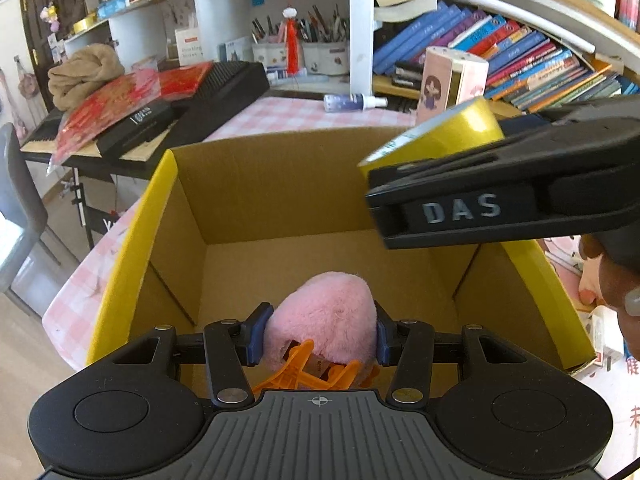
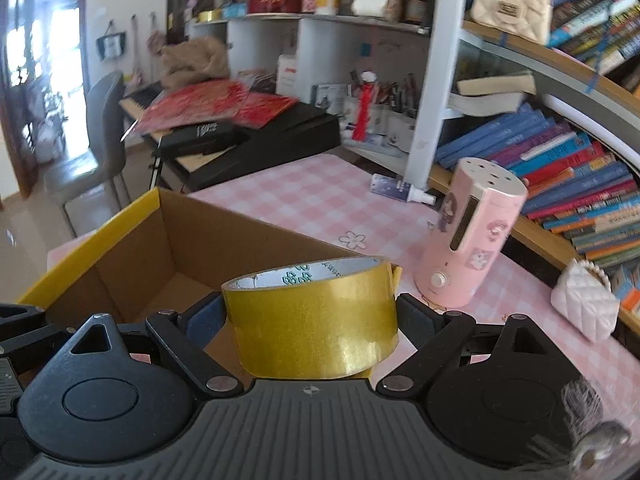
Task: Organize objects
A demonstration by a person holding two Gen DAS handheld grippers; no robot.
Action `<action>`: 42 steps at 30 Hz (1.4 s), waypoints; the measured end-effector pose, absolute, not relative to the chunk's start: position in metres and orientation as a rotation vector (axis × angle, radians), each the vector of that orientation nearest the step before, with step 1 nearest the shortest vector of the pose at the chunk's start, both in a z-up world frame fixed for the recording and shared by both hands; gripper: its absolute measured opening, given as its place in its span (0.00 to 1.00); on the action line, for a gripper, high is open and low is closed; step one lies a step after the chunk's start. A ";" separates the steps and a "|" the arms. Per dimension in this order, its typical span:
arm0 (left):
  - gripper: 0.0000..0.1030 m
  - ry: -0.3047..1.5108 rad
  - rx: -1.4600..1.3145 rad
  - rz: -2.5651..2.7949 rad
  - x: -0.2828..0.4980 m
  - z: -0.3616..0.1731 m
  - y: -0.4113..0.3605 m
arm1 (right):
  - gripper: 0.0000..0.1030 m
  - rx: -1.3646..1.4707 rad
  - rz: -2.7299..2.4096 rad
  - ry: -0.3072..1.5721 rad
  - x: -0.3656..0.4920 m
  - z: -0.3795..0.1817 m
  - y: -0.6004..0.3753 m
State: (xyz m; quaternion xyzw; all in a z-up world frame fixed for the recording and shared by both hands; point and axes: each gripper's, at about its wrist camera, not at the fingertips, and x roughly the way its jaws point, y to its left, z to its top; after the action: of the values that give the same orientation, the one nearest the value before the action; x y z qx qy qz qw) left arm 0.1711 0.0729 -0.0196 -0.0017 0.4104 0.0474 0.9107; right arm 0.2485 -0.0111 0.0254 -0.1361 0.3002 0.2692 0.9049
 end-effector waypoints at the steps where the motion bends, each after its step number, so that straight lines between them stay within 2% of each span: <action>1: 0.47 0.853 -0.003 0.098 0.172 -0.021 0.072 | 0.88 -0.290 0.564 0.625 0.249 0.024 -0.010; 26: 0.47 0.964 -0.014 0.096 0.185 -0.040 0.072 | 0.88 -0.569 0.705 0.830 0.279 -0.017 0.038; 36: 0.47 0.964 -0.011 0.094 0.186 -0.040 0.071 | 0.88 -0.740 0.712 0.822 0.272 -0.029 0.054; 42: 0.48 0.963 -0.013 0.094 0.187 -0.040 0.073 | 0.88 -0.749 0.724 0.828 0.272 -0.030 0.055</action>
State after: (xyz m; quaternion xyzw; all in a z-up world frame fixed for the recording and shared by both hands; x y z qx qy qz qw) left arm 0.1872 0.0731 -0.0399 -0.0061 0.4627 0.0453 0.8853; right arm 0.2723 0.0549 -0.0299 -0.3475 0.3840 0.3358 0.7868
